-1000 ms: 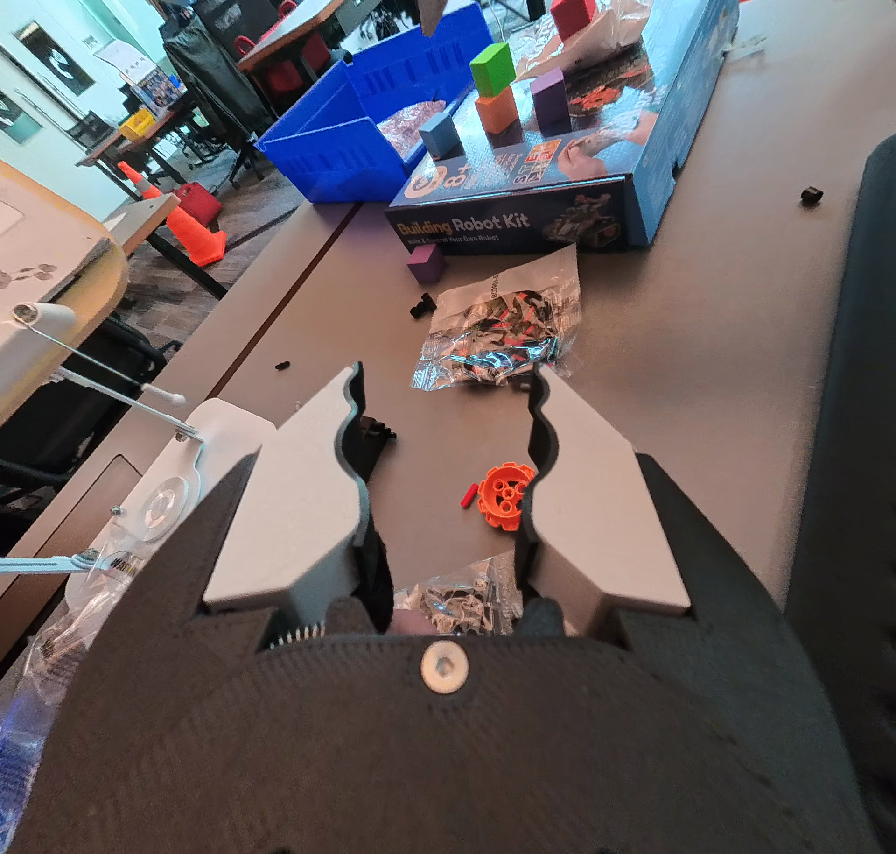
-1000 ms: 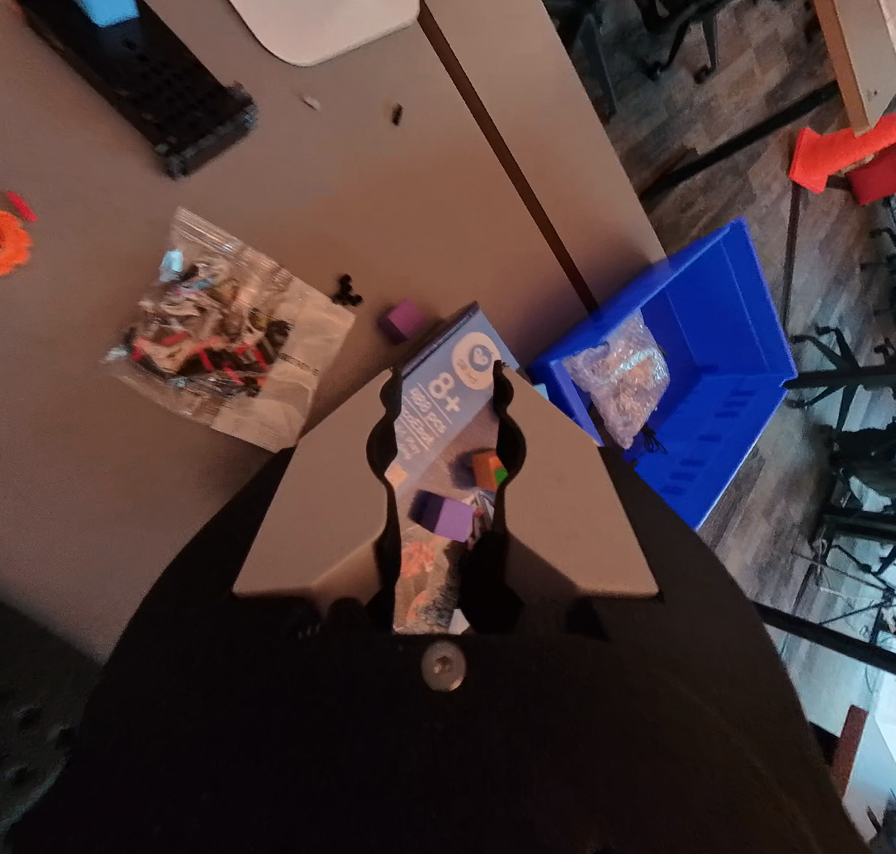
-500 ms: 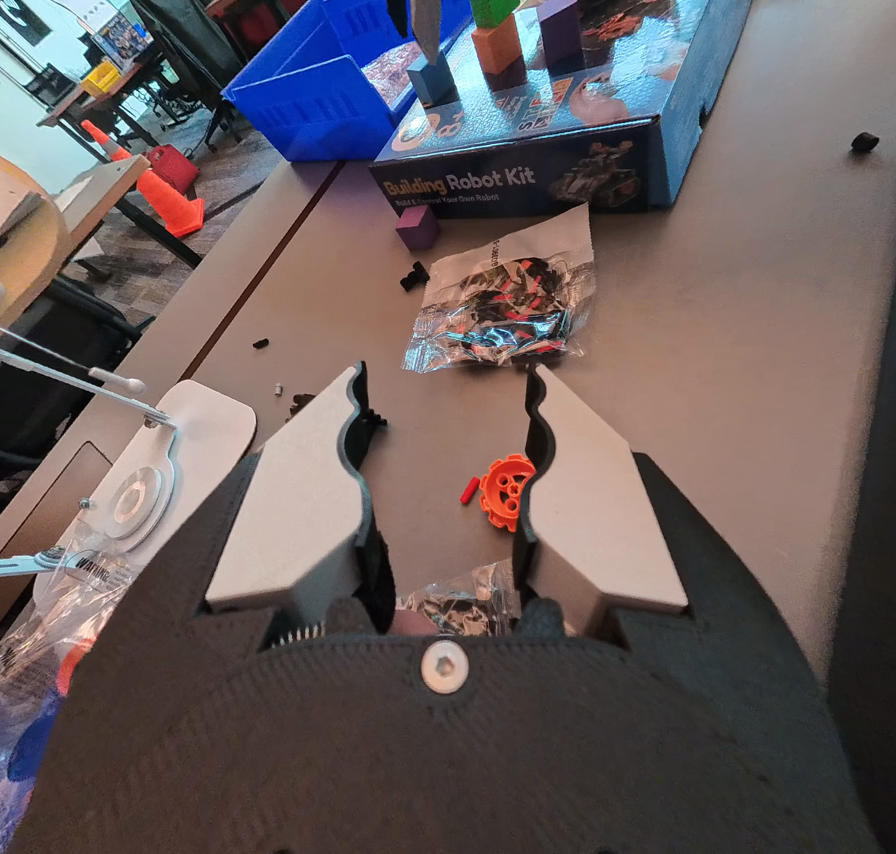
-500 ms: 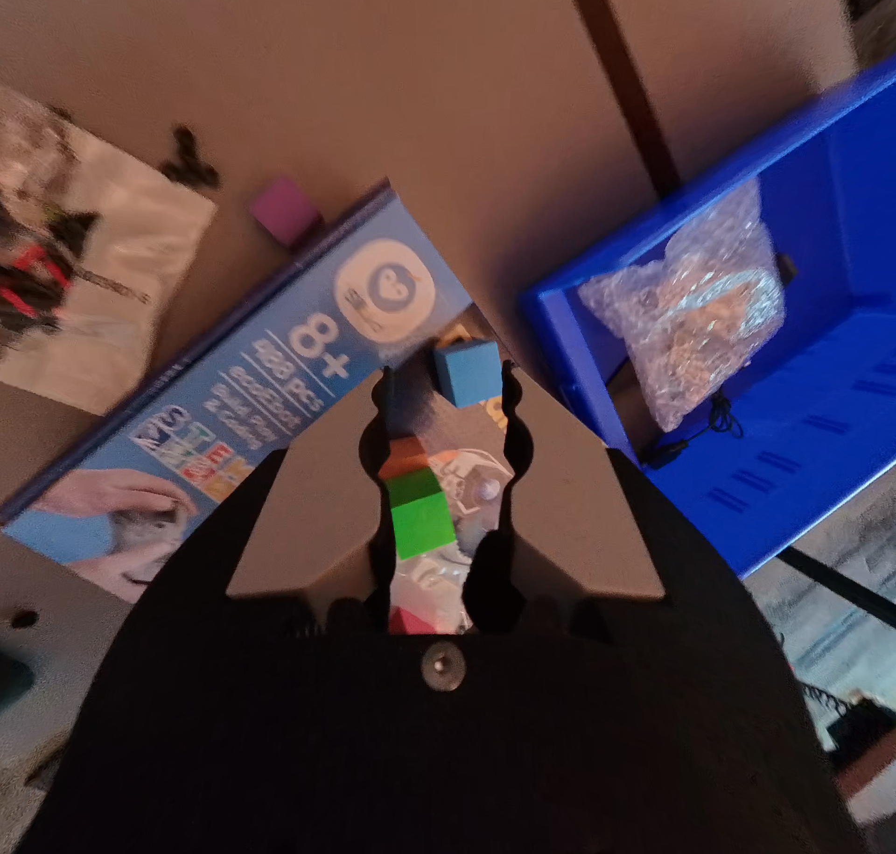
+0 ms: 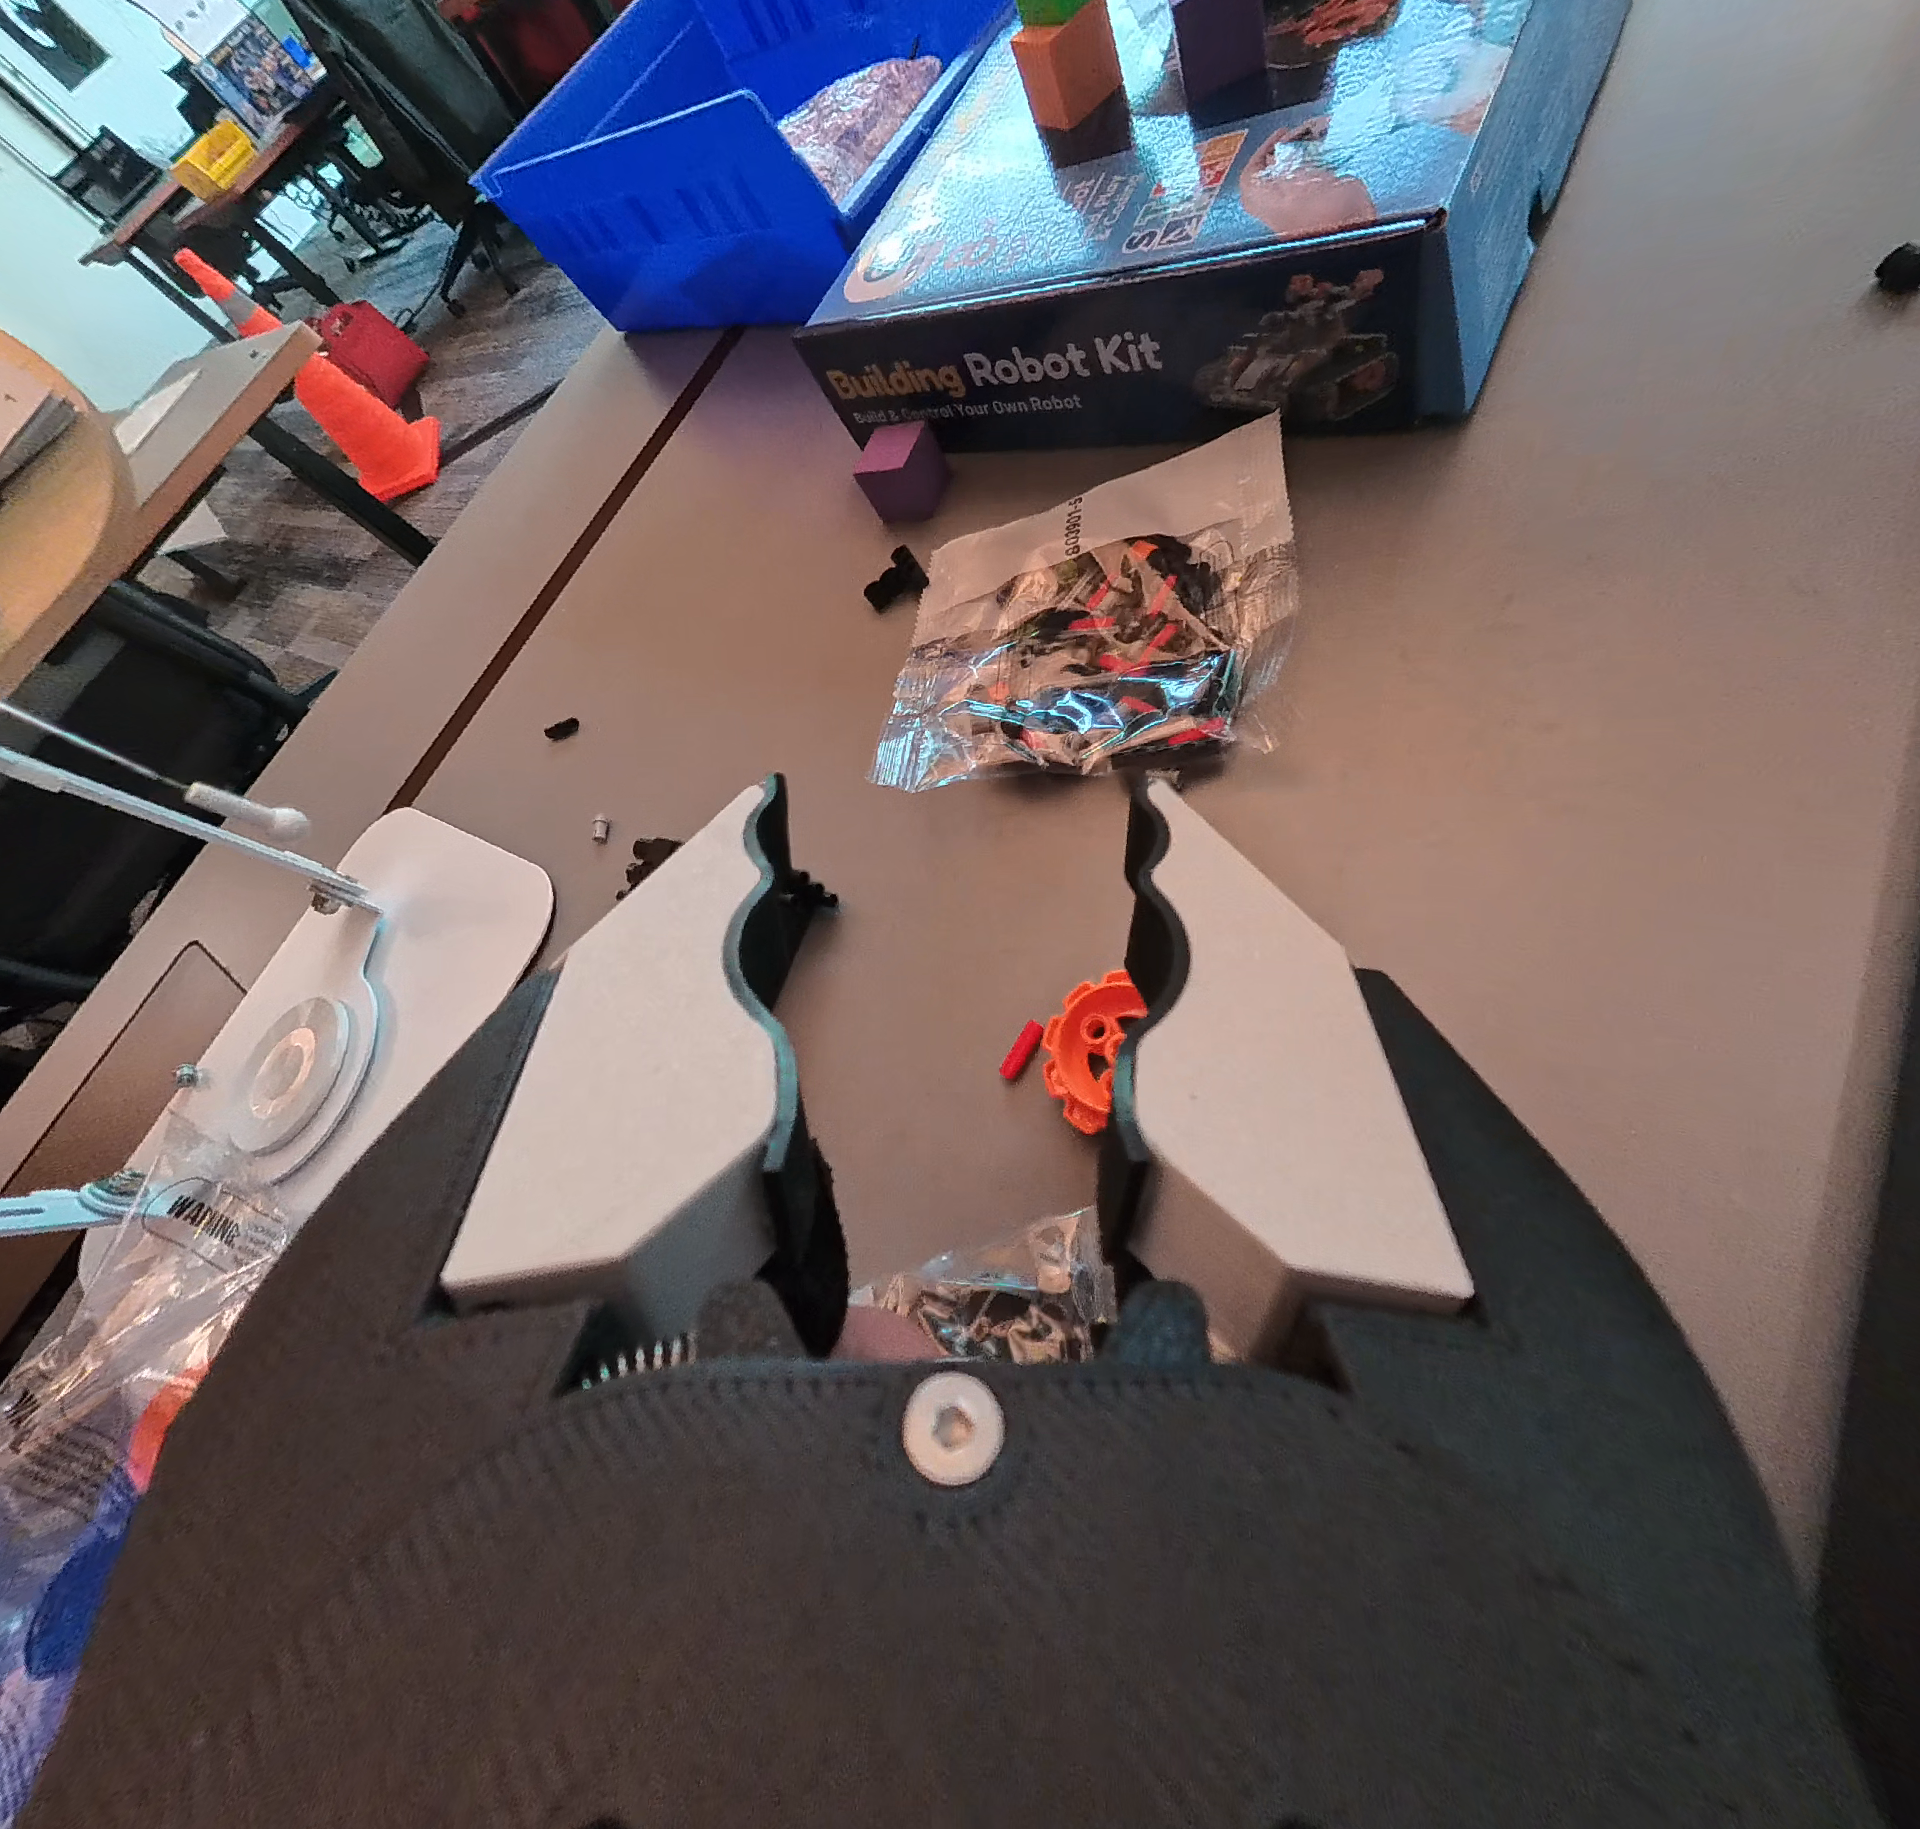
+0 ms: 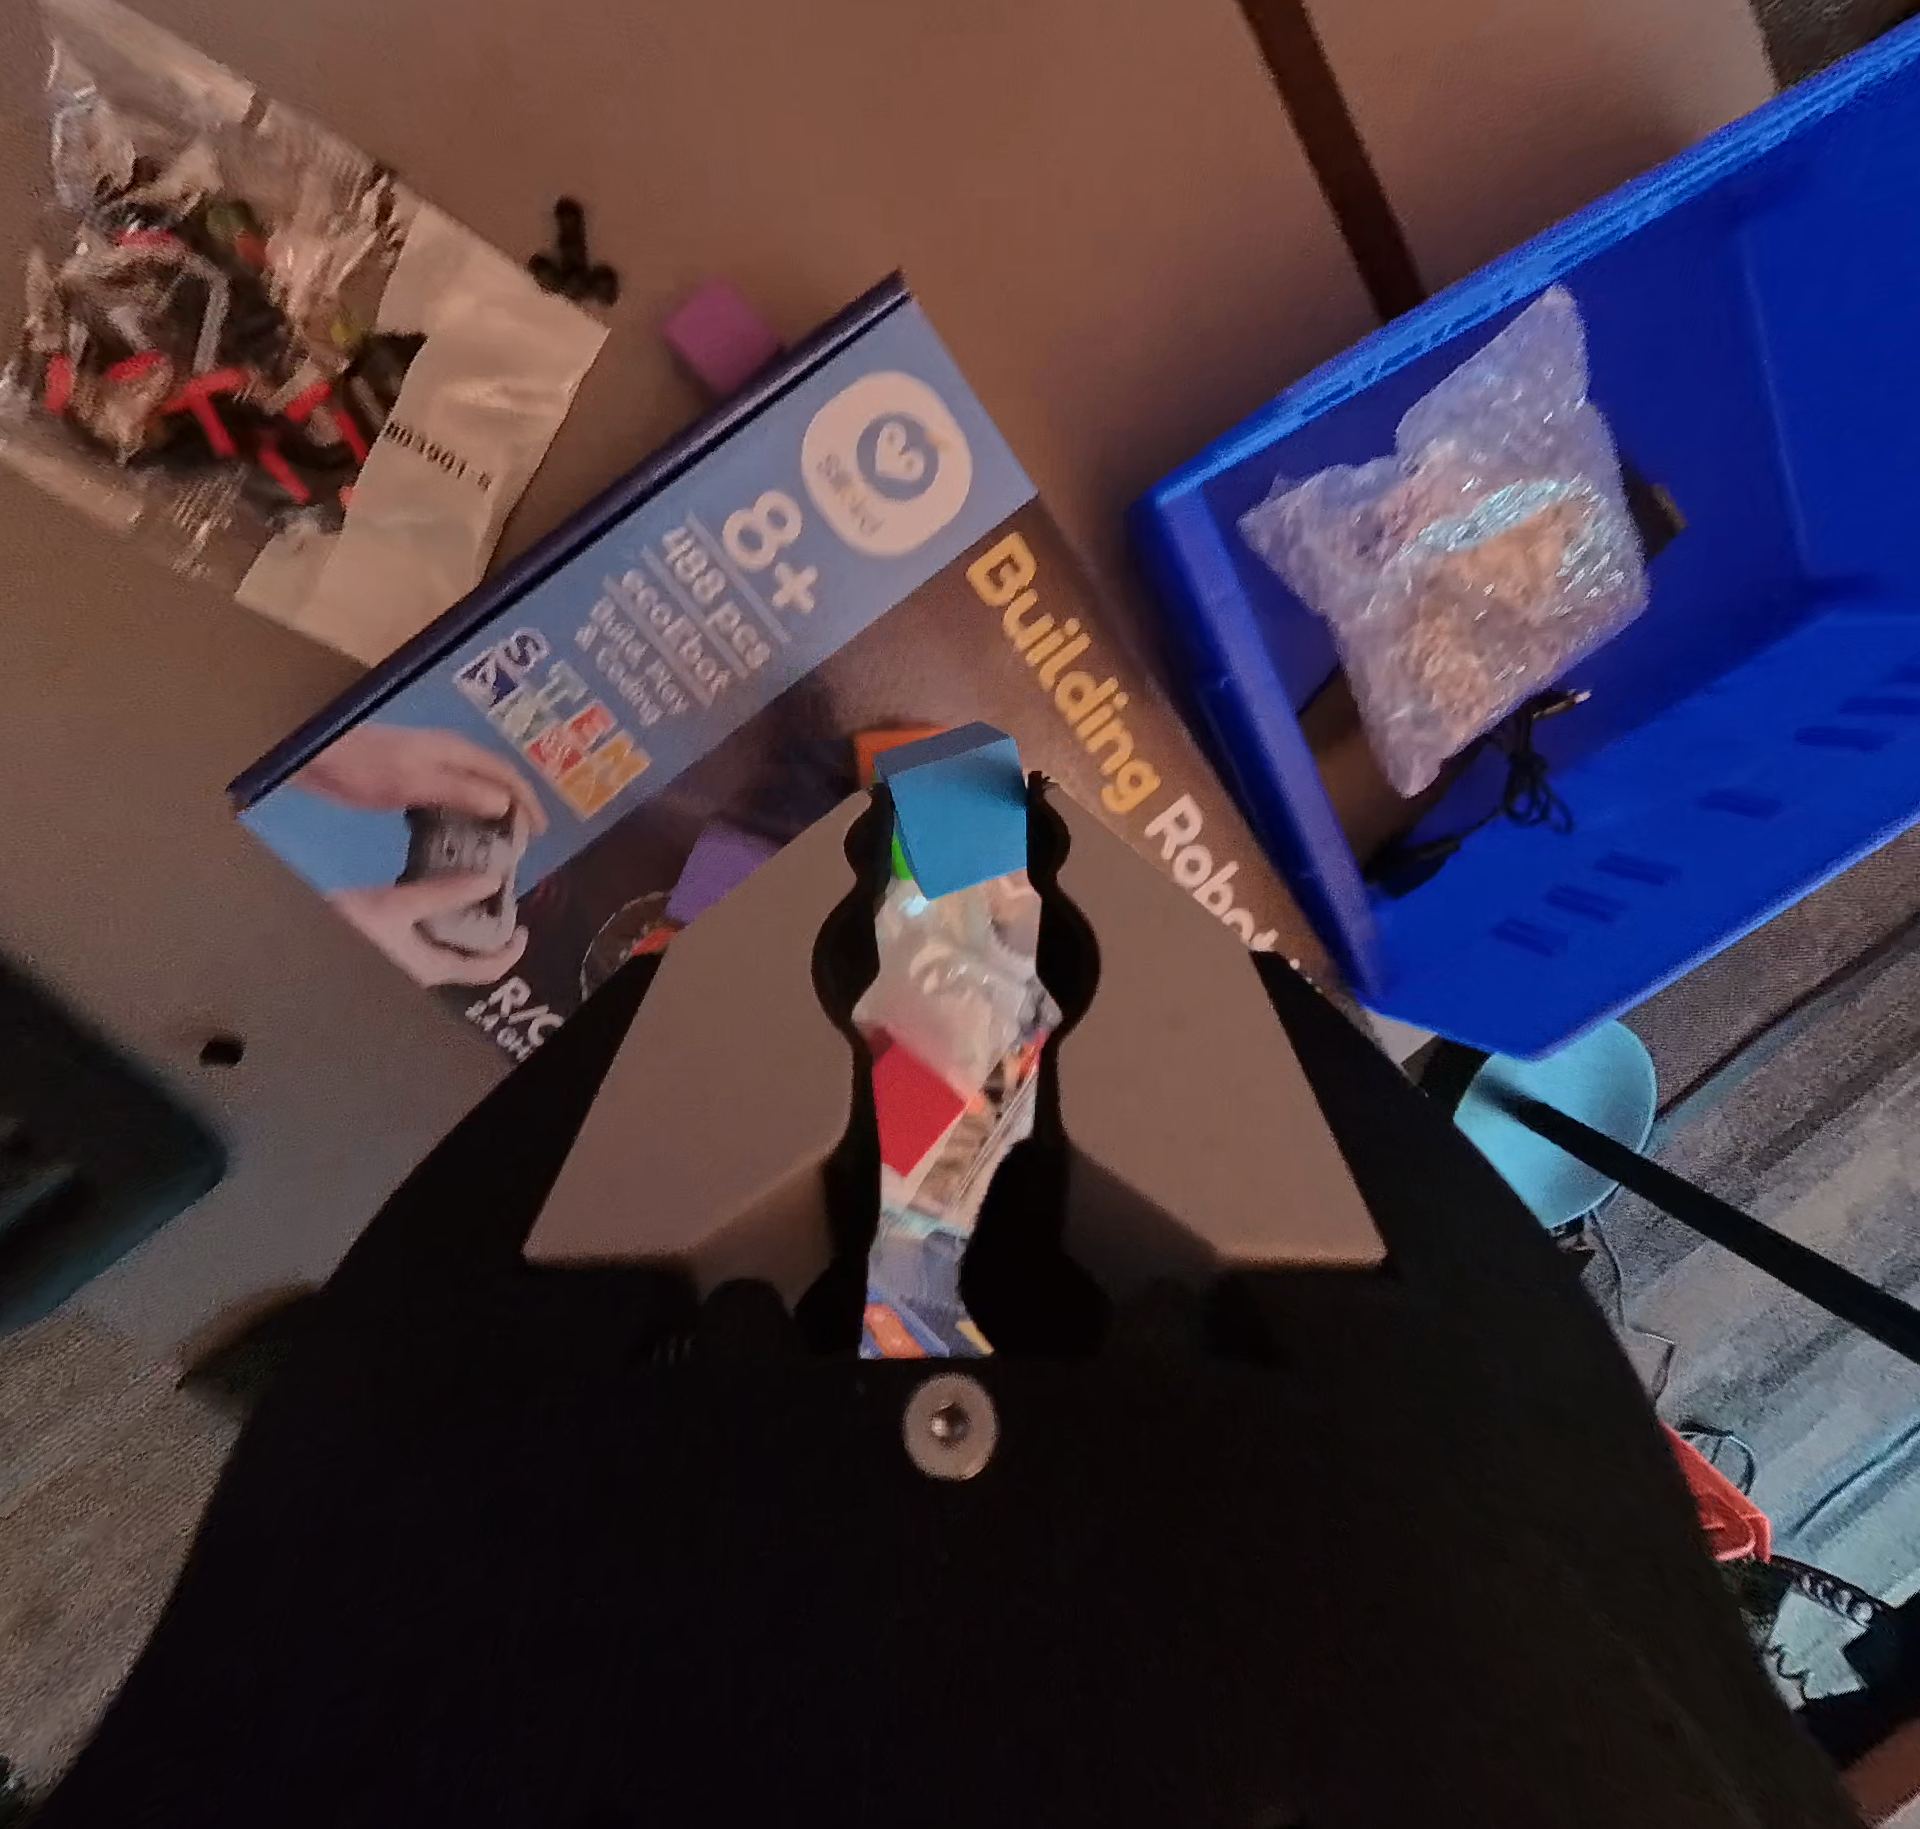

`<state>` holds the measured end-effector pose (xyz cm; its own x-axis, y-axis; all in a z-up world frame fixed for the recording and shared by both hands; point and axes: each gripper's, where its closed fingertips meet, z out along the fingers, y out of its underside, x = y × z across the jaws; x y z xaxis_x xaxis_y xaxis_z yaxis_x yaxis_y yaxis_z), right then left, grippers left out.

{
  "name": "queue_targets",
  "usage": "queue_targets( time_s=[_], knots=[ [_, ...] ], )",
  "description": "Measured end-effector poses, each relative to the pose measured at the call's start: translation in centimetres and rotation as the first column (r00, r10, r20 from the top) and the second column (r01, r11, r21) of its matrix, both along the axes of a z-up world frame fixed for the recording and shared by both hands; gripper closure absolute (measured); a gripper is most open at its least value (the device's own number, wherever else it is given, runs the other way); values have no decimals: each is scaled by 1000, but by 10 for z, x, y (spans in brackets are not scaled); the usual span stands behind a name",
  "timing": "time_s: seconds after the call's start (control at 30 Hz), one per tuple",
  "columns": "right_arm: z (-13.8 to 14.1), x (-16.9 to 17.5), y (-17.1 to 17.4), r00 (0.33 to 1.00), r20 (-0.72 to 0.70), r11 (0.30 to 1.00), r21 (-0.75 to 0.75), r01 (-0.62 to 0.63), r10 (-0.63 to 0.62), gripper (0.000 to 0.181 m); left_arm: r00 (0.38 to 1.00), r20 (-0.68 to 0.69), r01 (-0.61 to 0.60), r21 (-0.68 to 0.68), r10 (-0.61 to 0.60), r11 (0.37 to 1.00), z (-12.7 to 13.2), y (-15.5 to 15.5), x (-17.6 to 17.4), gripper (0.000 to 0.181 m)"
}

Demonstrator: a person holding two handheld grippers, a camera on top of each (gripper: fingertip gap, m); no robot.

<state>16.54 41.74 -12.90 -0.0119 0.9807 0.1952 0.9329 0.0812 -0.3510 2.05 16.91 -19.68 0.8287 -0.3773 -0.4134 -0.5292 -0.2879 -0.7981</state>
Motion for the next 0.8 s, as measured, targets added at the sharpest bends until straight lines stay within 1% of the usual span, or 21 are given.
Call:
queue_targets(
  time_s=[0.07,0.13,0.23,0.3,0.4,0.5,0.53,0.7,0.8],
  knots=[
    [-2,10,-1,1000,15,1000,-9,4,-4,157,1000,-4,7,-1,-7,1000,-1,0,3,118],
    [-11,14,-2,999,40,1000,-27,-1,2,155,1000,-11,11,-1,-11,1000,-1,1,4,118],
    [-27,15,-2,996,88,1000,-27,-12,14,139,1000,-17,11,-5,-11,1000,-3,0,3,118],
    [-33,15,0,994,103,1000,-17,-17,19,137,1000,-16,7,-6,-7,1000,-4,1,2,118],
    [-39,9,0,995,92,999,-48,-26,30,138,1000,-12,7,-9,-7,1000,-5,2,1,118],
    [-51,12,4,989,142,998,-56,-27,35,152,1000,-17,10,-13,-10,1000,-6,2,2,117],
    [-51,11,4,989,140,998,-60,-32,41,154,1000,-20,10,-14,-10,1000,-7,2,2,117],
    [-39,-1,-2,992,95,996,-59,-72,77,155,1000,-15,8,-12,-8,1000,-5,2,1,118],
    [-46,-1,0,987,142,997,-45,-70,75,154,1000,-20,10,-17,-11,1000,-6,1,2,117]
  ],
)
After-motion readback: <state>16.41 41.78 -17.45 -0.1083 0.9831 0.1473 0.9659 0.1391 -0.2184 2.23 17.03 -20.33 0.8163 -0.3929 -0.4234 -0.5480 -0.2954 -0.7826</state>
